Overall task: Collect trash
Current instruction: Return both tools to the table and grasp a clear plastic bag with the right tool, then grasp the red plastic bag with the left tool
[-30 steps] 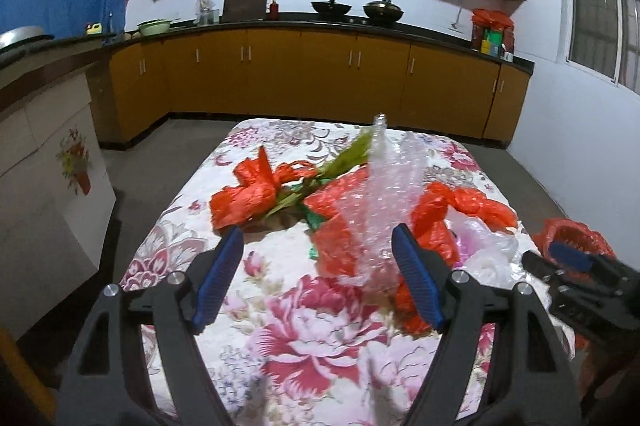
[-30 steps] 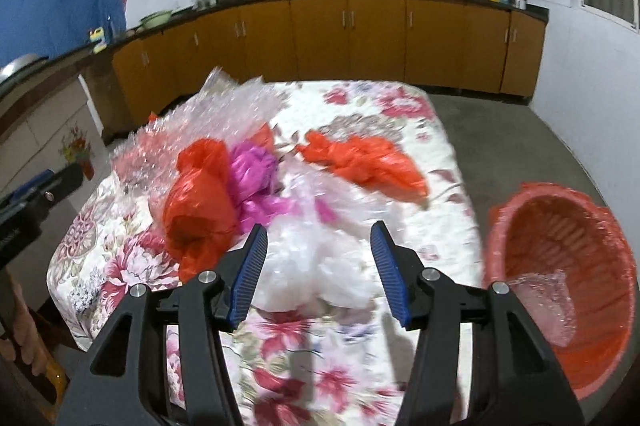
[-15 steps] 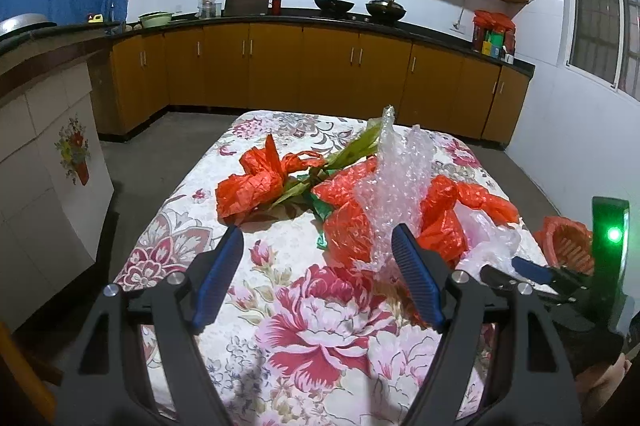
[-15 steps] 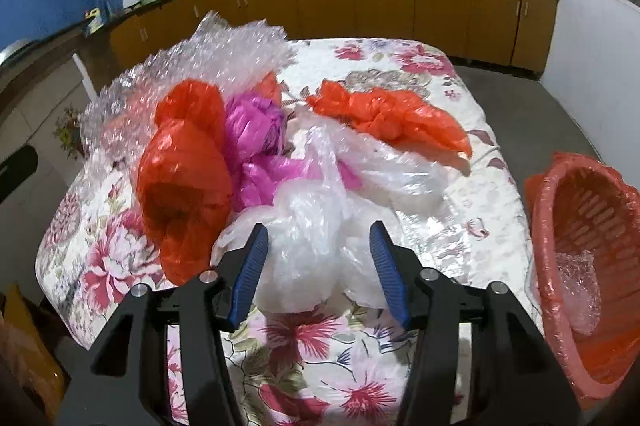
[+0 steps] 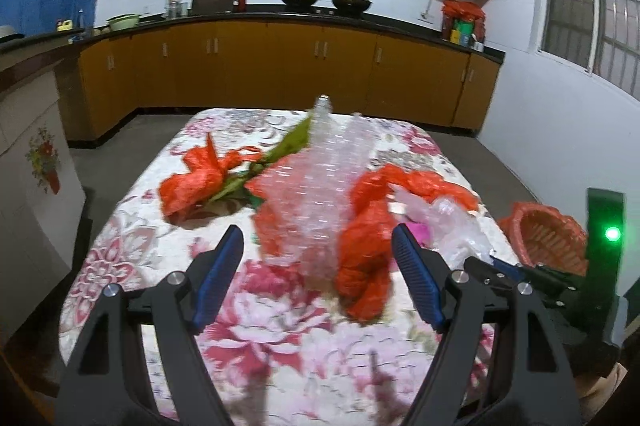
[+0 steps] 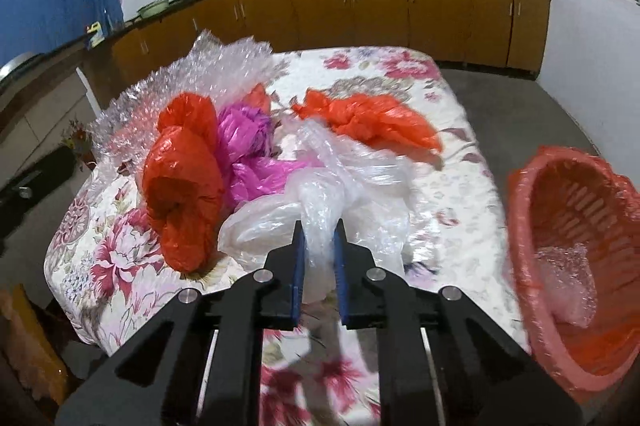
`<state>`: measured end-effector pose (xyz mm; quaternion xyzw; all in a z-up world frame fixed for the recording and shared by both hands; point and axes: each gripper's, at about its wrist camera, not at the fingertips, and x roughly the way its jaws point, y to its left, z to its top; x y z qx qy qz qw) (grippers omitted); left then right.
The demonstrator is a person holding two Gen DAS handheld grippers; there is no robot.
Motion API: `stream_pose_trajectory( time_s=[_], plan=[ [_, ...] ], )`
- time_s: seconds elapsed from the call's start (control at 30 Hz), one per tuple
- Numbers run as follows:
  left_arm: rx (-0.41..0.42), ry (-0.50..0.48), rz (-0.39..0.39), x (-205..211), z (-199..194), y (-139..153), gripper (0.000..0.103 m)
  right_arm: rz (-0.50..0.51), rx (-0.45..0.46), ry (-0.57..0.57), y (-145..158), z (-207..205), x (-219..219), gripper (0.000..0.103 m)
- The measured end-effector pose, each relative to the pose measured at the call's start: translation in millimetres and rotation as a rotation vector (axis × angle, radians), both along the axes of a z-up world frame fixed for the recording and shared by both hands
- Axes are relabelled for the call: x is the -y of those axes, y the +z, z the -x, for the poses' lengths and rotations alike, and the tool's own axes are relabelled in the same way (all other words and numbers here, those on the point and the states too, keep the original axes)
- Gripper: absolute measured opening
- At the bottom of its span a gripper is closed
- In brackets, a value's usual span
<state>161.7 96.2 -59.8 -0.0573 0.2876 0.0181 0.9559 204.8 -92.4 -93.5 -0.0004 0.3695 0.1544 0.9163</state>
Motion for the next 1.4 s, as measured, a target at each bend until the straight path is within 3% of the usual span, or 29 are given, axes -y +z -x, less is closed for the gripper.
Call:
stream_pose_trajectory(
  time_s=[0.27, 0.47, 0.57, 0.7, 0.93, 1.4],
  plan=[
    [-0.048, -0.026, -0.043, 40, -28, -19, 0.075, -0.005, 0.030, -0.059, 9, 22, 41, 0.014],
    [-0.100, 0.001, -0.077, 51, -52, -33, 0.067, -0.018, 0.016, -0.112, 9, 24, 68, 0.014],
    [-0.122, 0.005, -0.063, 50, -62, -37, 0.062, -0.024, 0.010, -0.124, 7, 24, 73, 0.014],
    [-0.143, -0.002, -0.059, 51, -70, -42, 0.046, -0.030, 0.002, -0.133, 3, 24, 77, 0.014],
    [-0.131, -0.005, -0.036, 48, -71, -42, 0.039, -0.037, 0.001, -0.138, 3, 26, 80, 0.014],
    [-0.063, -0.057, 0.017, 50, -34, -21, 0.036, -0.057, 0.029, -0.159, 15, 31, 89, 0.014]
  ],
)
